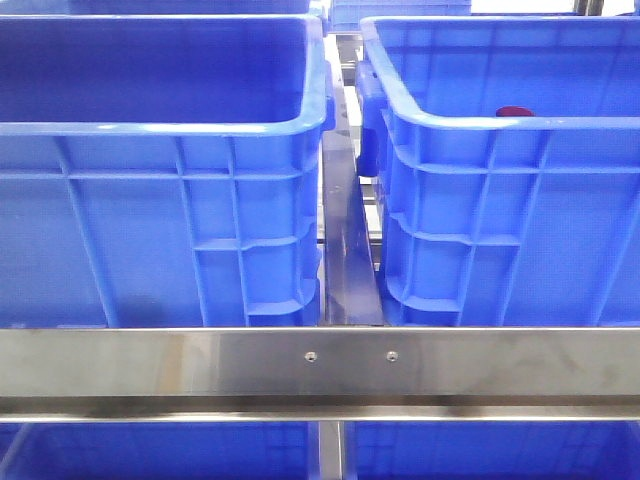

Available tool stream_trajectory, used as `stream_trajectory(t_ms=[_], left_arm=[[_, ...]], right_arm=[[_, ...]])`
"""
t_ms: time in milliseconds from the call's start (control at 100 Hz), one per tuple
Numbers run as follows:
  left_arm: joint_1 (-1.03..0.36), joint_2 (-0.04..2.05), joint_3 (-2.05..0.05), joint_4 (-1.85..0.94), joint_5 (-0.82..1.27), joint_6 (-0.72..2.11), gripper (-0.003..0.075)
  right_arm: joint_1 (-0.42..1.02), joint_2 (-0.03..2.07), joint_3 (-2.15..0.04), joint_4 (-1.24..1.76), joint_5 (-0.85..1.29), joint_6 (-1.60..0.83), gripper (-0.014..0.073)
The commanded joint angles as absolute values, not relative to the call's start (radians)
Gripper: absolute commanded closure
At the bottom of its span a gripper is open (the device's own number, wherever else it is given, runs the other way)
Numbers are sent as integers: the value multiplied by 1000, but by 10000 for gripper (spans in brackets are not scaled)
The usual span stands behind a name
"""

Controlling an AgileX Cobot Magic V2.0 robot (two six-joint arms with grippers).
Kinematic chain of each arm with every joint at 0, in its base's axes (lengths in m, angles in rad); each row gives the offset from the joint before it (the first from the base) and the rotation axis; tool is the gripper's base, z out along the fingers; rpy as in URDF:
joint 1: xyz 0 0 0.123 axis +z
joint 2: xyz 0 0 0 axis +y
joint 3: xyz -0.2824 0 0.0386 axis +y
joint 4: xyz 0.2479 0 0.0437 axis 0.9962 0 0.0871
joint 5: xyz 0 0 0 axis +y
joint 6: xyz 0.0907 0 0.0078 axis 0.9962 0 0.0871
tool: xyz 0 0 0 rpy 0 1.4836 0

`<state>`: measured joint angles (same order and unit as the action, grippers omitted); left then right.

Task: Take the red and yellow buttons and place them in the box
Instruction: 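Lower the yellow button with the right gripper into the bin beside the red one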

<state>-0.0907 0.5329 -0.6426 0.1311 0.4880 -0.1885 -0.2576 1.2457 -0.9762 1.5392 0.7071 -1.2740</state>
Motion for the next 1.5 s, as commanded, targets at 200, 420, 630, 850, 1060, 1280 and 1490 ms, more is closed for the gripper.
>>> stream_trajectory(t_ms=[200, 420, 630, 850, 1060, 1280, 1490], left_arm=[[-89, 516, -667, 133, 391, -198, 739], [-89, 516, -667, 133, 385, -198, 739], [-89, 516, -667, 132, 385, -198, 739], [-89, 516, -667, 132, 385, -198, 739], [-89, 516, -667, 132, 385, -198, 739], [-89, 516, -667, 132, 384, -198, 739], [-89, 516, -667, 132, 384, -198, 739]], right_arm=[[-265, 1271, -1012, 1673, 325, -1539, 358], [-265, 1425, -1022, 1920, 305, -1822, 358], [-265, 1614, -1119, 1920, 351, -1884, 358], [-265, 1770, -1250, 1920, 390, -1884, 358], [-265, 1852, -1326, 1920, 391, -1904, 358], [-265, 1903, -1348, 1920, 415, -1929, 358], [-262, 1960, -1347, 1918, 413, -1929, 358]])
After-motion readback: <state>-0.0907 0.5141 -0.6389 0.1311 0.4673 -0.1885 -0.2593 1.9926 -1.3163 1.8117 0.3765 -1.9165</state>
